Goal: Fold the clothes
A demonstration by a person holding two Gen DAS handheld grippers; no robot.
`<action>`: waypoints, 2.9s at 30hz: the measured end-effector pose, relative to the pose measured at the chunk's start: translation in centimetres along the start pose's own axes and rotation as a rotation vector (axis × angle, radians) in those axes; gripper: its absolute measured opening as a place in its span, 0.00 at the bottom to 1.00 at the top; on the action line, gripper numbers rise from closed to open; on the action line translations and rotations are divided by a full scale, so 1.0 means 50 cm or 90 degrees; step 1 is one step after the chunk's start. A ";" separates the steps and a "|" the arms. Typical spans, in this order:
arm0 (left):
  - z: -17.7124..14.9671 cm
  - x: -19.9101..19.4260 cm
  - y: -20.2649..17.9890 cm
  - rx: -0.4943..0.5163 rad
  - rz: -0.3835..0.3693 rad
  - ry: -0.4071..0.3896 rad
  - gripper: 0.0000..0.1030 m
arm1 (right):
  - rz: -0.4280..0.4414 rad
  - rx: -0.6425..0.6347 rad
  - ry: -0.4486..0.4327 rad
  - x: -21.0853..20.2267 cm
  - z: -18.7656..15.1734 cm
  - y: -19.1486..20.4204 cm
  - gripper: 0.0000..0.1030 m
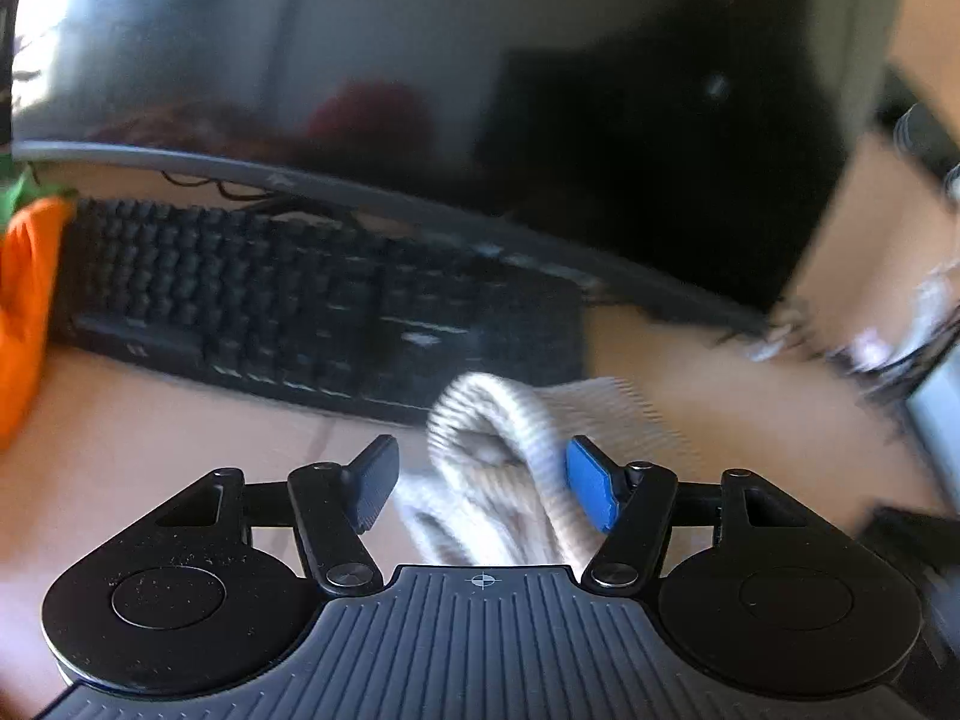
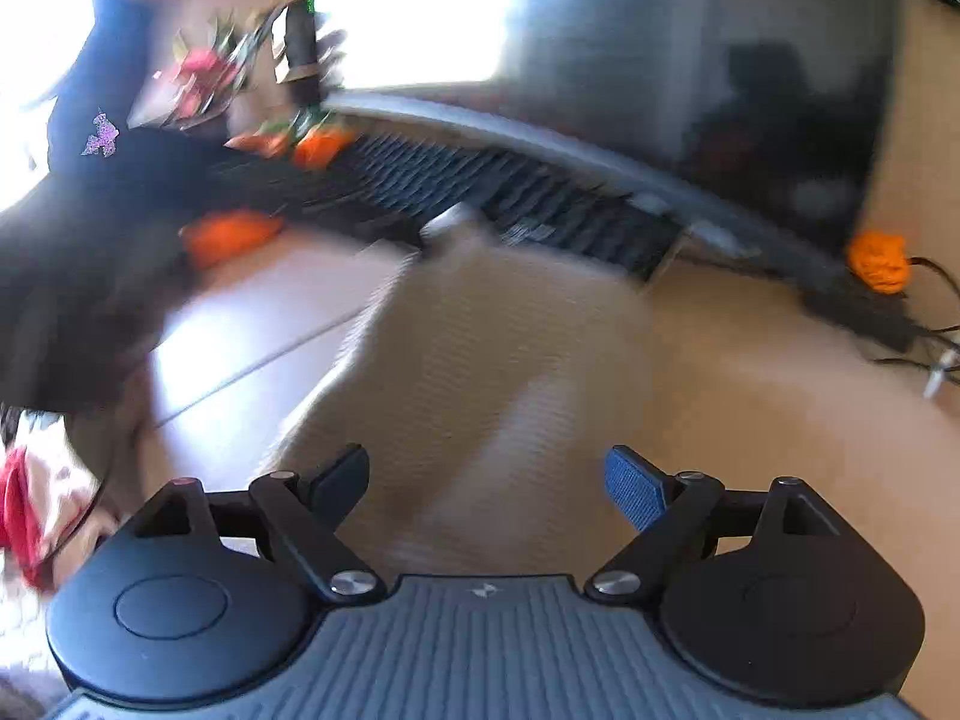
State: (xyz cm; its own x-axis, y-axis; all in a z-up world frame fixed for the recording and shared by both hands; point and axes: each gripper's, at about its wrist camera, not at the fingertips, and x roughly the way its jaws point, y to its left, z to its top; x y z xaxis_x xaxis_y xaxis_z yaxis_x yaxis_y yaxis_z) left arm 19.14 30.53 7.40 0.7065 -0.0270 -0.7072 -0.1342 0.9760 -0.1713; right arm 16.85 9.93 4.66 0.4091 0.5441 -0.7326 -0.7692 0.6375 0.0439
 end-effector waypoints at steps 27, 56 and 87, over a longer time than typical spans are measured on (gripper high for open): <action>-0.024 -0.008 0.068 -0.029 -0.099 -0.032 0.73 | -0.110 0.102 -0.072 -0.099 -0.049 -0.028 0.99; -0.211 -0.063 -0.069 -0.021 0.051 0.009 0.83 | -0.107 0.068 -0.031 0.016 -0.090 -0.058 1.00; -0.488 -0.281 -0.237 -0.119 0.165 -0.125 1.00 | -0.148 0.119 -0.160 -0.223 -0.309 0.023 1.00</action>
State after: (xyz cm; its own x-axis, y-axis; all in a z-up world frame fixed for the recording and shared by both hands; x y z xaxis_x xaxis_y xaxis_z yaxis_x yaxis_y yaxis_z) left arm -6.13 14.06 2.63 0.7496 0.2748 -0.6021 -0.4372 0.8886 -0.1387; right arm 3.83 -3.80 2.38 0.6876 0.4754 -0.5489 -0.5482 0.8355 0.0369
